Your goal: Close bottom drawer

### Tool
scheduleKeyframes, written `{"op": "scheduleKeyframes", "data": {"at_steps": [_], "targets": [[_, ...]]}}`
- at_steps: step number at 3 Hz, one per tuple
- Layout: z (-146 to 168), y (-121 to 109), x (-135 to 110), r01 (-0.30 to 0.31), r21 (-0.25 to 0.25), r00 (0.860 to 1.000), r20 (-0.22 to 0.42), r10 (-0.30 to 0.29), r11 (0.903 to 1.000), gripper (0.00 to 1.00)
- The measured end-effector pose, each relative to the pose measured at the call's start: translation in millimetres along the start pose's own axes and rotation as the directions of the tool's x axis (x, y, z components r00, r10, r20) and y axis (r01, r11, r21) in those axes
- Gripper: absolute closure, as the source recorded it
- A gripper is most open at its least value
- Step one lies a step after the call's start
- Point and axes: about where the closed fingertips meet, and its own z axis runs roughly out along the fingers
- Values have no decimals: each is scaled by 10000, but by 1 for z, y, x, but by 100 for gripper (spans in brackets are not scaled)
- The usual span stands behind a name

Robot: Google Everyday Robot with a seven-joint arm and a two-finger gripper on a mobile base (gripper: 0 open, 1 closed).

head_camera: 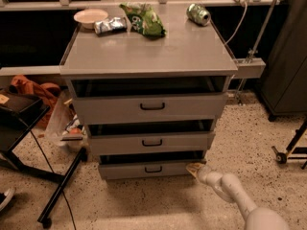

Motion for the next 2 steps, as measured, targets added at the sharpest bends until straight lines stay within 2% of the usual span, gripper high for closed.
{"op": "scheduleKeyframes", "data": {"at_steps": [2], "targets": [[5, -5, 3, -155, 147, 9999, 25, 155, 9998, 100]]}}
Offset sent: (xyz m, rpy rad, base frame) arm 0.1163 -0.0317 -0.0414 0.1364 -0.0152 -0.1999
